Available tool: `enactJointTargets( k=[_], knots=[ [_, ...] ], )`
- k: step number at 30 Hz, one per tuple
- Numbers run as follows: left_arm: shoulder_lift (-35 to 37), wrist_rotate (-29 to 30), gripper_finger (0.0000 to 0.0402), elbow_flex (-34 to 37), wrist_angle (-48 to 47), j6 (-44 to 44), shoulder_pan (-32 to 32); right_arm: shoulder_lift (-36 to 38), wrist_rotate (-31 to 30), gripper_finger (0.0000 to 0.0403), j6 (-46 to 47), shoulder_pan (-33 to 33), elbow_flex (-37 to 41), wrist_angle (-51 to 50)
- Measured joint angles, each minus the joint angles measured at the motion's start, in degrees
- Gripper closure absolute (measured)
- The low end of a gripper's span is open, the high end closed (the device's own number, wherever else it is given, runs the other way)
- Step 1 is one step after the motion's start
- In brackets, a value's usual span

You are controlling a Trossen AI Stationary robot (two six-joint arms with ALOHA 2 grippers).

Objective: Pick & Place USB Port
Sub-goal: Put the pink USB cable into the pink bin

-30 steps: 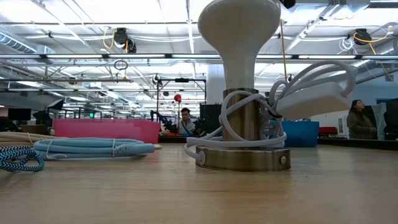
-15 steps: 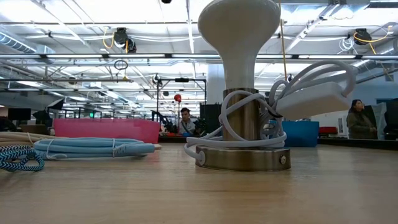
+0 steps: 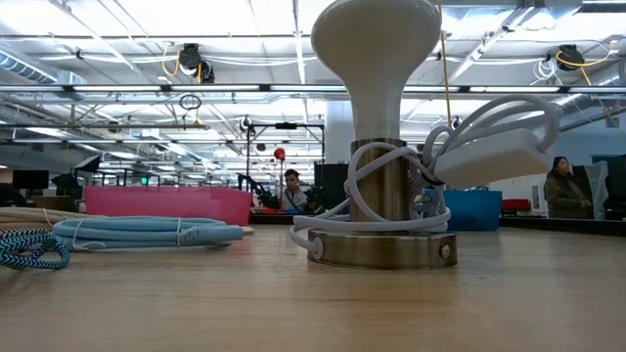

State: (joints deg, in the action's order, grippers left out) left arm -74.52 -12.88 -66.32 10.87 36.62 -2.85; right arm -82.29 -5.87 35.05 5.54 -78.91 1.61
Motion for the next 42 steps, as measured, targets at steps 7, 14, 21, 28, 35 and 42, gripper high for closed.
enactJointTargets(
  k=[7, 14, 21, 28, 35, 42],
  knots=[
    [0.0, 1.5, 0.038, 0.0, -1.3, -1.6, 1.0, 0.1, 0.2, 0.0389, 0.1, 0.0, -0.1, 0.3],
    [0.0, 1.5, 0.0396, 0.0, -2.0, -1.6, 1.0, 0.1, 0.2, 0.0389, 0.2, 0.0, -0.1, 0.6],
    [0.5, 2.3, 0.0399, 0.0, -3.2, -1.6, 0.1, 0.1, -0.2, 0.0389, 0.1, 0.0, -0.2, 2.1],
    [2.1, 3.8, 0.04, 0.0, -7.1, -2.1, -1.0, 0.0, -0.5, 0.0381, -0.6, -0.5, -0.1, 3.2],
    [4.0, 8.7, 0.0401, 0.1, -13.6, -2.0, -2.5, 0.0, -0.4, 0.0332, -0.9, -1.1, -0.2, 3.7],
    [7.1, 17.1, 0.0401, 0.6, -33.3, 0.8, -10.1, 0.9, -0.9, 0.0237, -1.2, -0.9, -0.6, 8.5]
  ],
)
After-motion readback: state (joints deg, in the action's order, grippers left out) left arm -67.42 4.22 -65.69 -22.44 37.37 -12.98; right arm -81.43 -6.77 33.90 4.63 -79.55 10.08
